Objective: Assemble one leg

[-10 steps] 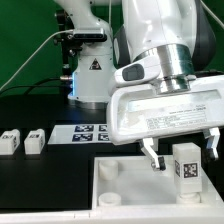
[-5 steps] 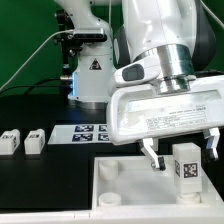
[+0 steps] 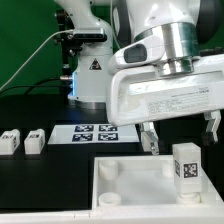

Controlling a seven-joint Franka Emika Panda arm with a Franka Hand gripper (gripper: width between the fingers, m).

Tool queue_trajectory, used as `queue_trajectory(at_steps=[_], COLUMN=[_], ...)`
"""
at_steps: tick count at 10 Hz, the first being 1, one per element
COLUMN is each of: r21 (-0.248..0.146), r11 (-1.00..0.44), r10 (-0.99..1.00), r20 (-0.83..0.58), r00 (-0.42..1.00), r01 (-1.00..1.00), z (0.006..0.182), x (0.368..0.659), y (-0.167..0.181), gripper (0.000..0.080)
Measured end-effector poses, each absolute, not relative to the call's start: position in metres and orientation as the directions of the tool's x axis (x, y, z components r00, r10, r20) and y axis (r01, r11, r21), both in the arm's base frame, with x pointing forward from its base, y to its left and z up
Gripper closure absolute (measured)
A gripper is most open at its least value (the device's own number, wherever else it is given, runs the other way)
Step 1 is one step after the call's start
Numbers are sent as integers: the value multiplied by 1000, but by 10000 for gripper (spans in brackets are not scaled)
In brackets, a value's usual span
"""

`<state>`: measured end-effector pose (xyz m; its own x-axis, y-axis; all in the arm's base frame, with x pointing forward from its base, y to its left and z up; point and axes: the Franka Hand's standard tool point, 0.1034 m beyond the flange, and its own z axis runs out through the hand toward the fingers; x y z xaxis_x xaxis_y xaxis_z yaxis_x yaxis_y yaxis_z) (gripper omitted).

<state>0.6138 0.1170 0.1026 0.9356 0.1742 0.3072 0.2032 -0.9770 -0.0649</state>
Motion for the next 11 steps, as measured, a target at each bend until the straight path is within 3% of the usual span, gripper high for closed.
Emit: queue_trajectory(at_steps=[2,7,10,11], r21=[-100,-109,-109,-109], r11=[-974,-974,-974,-974], r10=[192,190,192,192], r20=[110,75,71,71], r00=[975,979,979,979], r01=[203,198,199,199], z=[100,82,79,79], x=[616,620,619,619], y=[123,123,124,124], gripper=[150,150,150,278])
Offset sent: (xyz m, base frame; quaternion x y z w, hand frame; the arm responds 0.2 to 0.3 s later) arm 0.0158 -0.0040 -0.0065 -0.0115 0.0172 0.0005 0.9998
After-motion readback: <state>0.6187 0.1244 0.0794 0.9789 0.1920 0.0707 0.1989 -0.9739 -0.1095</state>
